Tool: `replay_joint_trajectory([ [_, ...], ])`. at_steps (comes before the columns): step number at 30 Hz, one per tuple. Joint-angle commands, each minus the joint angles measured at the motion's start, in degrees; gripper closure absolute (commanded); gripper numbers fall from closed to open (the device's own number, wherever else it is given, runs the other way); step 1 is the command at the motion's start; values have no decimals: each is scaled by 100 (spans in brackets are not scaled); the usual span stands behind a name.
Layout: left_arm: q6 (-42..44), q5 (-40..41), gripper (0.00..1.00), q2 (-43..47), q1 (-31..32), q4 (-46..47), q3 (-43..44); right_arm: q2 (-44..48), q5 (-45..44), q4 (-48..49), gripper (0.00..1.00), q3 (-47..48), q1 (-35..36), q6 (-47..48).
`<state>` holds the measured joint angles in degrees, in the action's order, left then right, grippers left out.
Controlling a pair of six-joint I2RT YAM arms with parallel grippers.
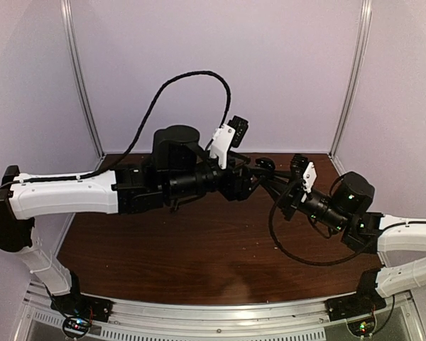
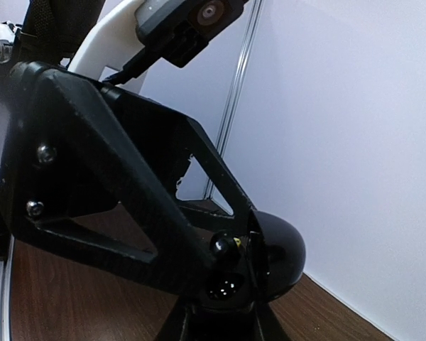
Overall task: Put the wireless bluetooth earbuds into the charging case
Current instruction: Insert the left earbud into the left side groove of the charging case, then pick up the right earbud from the center of the board.
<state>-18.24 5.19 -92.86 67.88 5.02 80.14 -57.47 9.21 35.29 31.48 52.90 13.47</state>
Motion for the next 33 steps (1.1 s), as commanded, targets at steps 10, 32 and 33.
replay_joint_trajectory([
  [10,80,-1152,25,1169,-790,598,-969,456,817,383,100,-231,-377,-710],
  [32,656,-798,33,-336,-2870,-3354,-453,1024,1945,-1035,100,118,-685,-996],
  [33,692,-812,33,-398,-2921,-3374,-508,1013,1946,-1081,100,125,-687,-988],
])
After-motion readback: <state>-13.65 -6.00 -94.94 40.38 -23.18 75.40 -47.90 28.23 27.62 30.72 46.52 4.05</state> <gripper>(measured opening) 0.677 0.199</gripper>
